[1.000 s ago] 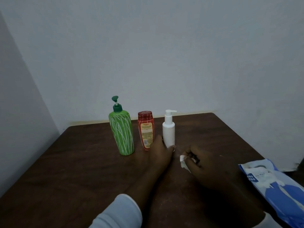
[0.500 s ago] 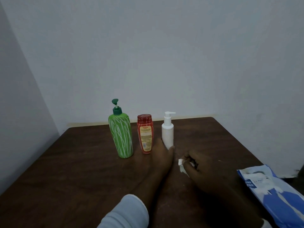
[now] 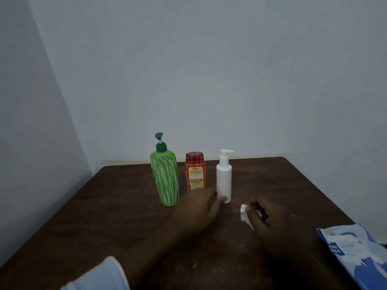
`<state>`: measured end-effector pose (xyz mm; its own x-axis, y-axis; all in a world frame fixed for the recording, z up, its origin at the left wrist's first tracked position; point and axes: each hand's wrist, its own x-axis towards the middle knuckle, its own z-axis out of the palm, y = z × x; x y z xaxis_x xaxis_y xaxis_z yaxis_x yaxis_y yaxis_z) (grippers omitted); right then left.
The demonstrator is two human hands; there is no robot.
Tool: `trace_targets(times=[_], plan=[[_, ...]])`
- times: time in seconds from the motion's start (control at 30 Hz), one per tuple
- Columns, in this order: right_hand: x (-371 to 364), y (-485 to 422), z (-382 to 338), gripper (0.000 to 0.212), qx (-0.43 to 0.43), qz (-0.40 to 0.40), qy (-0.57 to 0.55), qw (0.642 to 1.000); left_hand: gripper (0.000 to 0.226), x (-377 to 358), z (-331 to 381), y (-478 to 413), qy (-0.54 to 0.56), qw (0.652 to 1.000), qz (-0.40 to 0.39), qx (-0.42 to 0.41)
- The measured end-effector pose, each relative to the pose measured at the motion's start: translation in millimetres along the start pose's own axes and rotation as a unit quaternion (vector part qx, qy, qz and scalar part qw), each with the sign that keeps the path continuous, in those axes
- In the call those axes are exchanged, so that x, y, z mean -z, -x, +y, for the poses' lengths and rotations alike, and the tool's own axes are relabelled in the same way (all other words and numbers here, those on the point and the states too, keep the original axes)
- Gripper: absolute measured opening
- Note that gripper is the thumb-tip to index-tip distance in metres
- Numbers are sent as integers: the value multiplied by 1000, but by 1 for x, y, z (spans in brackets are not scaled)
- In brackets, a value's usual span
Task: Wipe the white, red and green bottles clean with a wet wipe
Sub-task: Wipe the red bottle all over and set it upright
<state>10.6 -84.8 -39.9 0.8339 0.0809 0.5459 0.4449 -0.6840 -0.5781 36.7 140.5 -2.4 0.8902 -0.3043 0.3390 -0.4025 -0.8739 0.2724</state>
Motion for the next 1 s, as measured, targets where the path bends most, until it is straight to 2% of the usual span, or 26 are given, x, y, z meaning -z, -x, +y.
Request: trace_targets(times=[0.07, 0.1, 0.17, 0.27, 0.37, 0.53, 0.73, 0.87, 1.0], plan=[[1, 0, -2, 4, 10, -4, -9, 1000, 24, 32, -15, -15, -117, 986, 55, -105], [2, 0, -3, 2, 14, -6, -12, 1000, 26, 49, -22, -24, -182, 967, 76, -159], [4, 0, -2, 5, 12, -6, -9, 1000, 52, 76, -30, -44, -279, 925, 116, -232], [3, 0, -2, 9, 2, 7, -14, 1000, 83, 101, -31, -61, -375, 893, 70, -239], [2, -1, -3, 12, -2, 22, -16, 1000, 90, 111, -30, -71, -440, 868, 30, -229], [2, -2, -2, 11, -11, 25, -27, 999, 73, 111, -27, -86, -464, 852, -33, -239], [2, 0, -3, 12, -7, 13, -18, 1000, 64, 108, -28, -97, -432, 862, -86, -253], [2, -1, -4, 13, -7, 10, -16, 1000, 49, 108, -30, -97, -414, 869, -117, -246], [4, -2, -7, 21, -19, 16, -12, 1000, 37, 114, -23, -100, -432, 852, -149, -256]])
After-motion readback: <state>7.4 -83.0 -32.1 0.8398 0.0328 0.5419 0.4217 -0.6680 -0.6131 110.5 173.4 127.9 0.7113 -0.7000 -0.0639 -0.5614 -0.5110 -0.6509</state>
